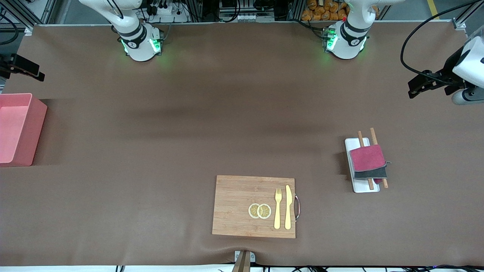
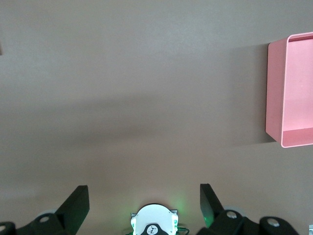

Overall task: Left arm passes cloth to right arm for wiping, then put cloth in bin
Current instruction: 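Move the left gripper toward the pink-gray cloth on the white stand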

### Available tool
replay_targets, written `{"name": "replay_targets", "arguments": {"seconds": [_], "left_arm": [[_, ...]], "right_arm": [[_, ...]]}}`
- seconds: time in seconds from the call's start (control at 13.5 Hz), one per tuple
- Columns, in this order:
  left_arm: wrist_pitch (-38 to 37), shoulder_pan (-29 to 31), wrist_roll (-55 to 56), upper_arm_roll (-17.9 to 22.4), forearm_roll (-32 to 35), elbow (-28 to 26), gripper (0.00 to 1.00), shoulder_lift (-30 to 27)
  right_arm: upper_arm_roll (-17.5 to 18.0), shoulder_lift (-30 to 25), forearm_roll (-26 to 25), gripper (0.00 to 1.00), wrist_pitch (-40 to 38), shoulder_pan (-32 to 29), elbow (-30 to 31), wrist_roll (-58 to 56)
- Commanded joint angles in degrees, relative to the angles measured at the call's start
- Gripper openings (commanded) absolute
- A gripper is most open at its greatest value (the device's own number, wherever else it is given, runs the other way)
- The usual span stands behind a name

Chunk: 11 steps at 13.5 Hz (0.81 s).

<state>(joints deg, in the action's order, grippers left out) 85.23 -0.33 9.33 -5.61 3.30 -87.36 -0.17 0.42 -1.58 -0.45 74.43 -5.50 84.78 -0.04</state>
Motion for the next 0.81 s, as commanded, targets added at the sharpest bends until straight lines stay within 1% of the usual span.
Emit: {"name": "replay_targets", "arguments": {"seconds": [0.0,0.37,0.52,0.67,0.74], "left_arm": [[-0.9,-1.0,0.4,0.7,0.8,0.1,1.0,-1.0],[-0.9,-0.3,-0.1,0.3,0.2,1.1,1.0,-0.1],[0.9,-0.3,0.1,0.3,0.2,1.2,1.0,3.4],[6.6,0.0,0.2,0.4,0.3,0.7,1.0,7.4],[7.9,0.2,1.0,0.5,0.2,0.6,1.0,9.4]], "right_arm": [[0.7,-0.3,0.9,1.0,-0.2,-0.8,0.0,0.7],[0.8,-0.3,0.9,1.0,-0.2,-0.8,0.1,0.6],[0.7,-0.3,1.0,1.0,-0.2,-0.8,0.1,0.6],[0.8,-0.3,1.0,1.0,-0.1,-0.8,0.1,0.5],[0.7,-0.2,1.0,1.0,-0.1,-0.8,0.1,0.5]]}}
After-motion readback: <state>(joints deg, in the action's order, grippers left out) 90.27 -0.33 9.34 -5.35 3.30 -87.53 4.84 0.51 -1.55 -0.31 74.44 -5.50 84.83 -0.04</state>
